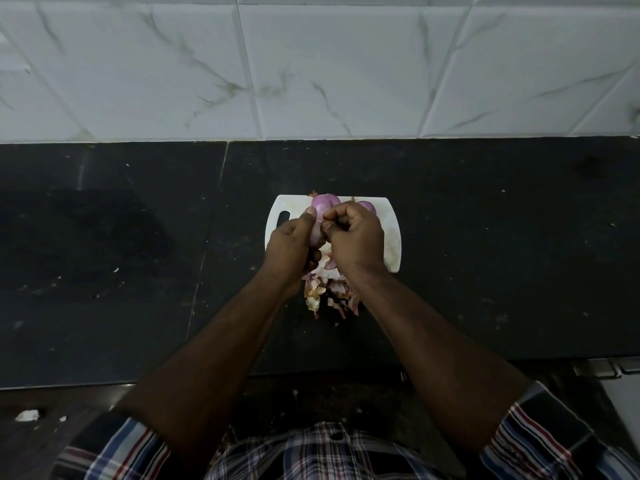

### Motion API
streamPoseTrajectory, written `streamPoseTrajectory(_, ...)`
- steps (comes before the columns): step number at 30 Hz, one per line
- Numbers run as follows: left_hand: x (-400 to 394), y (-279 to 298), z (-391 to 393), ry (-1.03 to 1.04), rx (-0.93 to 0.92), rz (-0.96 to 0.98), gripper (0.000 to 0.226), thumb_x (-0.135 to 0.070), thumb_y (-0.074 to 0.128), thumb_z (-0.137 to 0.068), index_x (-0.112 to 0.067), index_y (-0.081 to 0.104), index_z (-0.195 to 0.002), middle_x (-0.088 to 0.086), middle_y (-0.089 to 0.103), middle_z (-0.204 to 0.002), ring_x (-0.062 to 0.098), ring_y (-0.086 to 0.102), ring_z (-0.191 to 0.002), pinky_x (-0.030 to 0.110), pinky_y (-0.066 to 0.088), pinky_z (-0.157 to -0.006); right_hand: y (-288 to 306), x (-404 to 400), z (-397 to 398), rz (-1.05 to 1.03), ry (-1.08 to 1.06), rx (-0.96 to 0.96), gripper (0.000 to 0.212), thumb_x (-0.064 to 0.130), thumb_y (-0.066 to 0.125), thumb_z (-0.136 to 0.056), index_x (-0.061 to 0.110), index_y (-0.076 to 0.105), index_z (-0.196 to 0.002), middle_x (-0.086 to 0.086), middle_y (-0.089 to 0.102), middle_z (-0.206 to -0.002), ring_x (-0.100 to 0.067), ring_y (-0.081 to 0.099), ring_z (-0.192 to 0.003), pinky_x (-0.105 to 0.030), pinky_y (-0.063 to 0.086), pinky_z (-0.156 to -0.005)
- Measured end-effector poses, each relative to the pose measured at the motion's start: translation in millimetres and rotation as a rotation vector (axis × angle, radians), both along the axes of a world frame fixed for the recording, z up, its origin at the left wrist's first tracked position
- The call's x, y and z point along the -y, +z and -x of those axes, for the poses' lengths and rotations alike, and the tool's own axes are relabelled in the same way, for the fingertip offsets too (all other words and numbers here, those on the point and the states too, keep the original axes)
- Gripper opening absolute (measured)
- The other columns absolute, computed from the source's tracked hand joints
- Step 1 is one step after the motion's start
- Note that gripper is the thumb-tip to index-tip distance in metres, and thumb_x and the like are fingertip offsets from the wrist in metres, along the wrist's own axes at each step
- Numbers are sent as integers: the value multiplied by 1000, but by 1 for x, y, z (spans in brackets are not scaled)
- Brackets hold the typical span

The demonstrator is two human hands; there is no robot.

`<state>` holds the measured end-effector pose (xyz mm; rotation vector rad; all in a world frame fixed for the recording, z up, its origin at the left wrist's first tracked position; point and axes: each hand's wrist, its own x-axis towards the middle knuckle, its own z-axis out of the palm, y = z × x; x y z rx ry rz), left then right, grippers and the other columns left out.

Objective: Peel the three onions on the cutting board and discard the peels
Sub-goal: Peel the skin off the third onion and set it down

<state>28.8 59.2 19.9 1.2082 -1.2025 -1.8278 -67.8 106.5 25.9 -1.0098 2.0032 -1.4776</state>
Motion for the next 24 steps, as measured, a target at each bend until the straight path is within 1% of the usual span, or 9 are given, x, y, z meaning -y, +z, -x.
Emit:
streamPoseTrajectory(2, -1, -3, -2, -4, 7, 20, 35, -39, 53, -102, -7, 61, -88, 11, 49, -71, 17, 44, -52, 26, 33, -48, -5, 3, -1, -48, -29, 90, 18, 4, 67, -88, 22, 68, -86, 8, 72, -85, -15, 72, -79, -44, 62, -67)
streamPoseTrajectory(5, -4, -6, -4, -11, -1, 33, 35, -37, 52, -103, -5, 62, -96, 15, 51, -74, 17, 46, -51, 23, 33, -44, -7, 4, 0, -108, -70, 201, 23, 5, 65, -87, 28, 67, -83, 4, 73, -89, -18, 73, -82, -48, 62, -69)
streamPoseTrajectory(8, -7, -1, -4, -20, -44, -3, 39, -37, 48, -105, -2, 63, -107, 12, 58, -75, 13, 47, -47, 21, 34, -43, -4, -3, 11, -165, -108, 313, 22, 0, 61, -89, 19, 71, -94, -2, 73, -92, -17, 72, -74, -35, 62, -59)
streamPoseTrajectory(9, -6, 1, -6, -27, -47, -25, 38, -38, 47, -105, -4, 63, -108, 9, 61, -75, 12, 48, -47, 21, 35, -44, -4, -6, 15, -176, -77, 324, 23, -2, 62, -89, 17, 71, -96, -2, 73, -91, -16, 72, -73, -32, 62, -61)
streamPoseTrajectory(12, -1, 2, -11, -58, -56, -108, 37, -43, 49, -103, -9, 63, -109, 4, 65, -77, 10, 50, -51, 20, 39, -47, -6, -13, 28, -220, 72, 133, 23, 0, 67, -87, 20, 76, -94, 3, 76, -88, -11, 73, -81, -32, 61, -79)
streamPoseTrajectory(14, 0, 1, -13, -61, -56, -165, 39, -45, 51, -102, -9, 65, -111, 5, 67, -81, 10, 51, -52, 20, 40, -48, -5, -16, 34, -298, 165, -42, 15, 12, 68, -89, 21, 78, -95, 7, 76, -89, -6, 71, -81, -29, 59, -82)
streamPoseTrajectory(17, 0, 1, -14, -65, -63, -216, 40, -46, 52, -101, -10, 65, -111, 6, 68, -83, 10, 51, -51, 20, 41, -49, 2, -19, 38, -304, 241, -249, 14, 30, 68, -91, 22, 78, -97, 8, 76, -89, -5, 69, -83, -26, 54, -79)
streamPoseTrajectory(21, 2, 2, -13, -94, -62, -218, 39, -47, 51, -101, -11, 64, -104, 7, 65, -83, 11, 50, -53, 22, 39, -52, 12, -17, 37, -176, 272, -217, 18, 11, 64, -94, 19, 77, -103, 6, 74, -94, 3, 67, -78, -7, 49, -57)
streamPoseTrajectory(24, 3, 4, -13, -86, -58, -210, 36, -47, 53, -101, -12, 63, -98, 7, 65, -81, 11, 50, -52, 24, 40, -53, 13, -17, 37, -217, 320, -222, 10, 14, 68, -92, 16, 76, -97, 4, 73, -86, 7, 64, -67, -2, 42, -54)
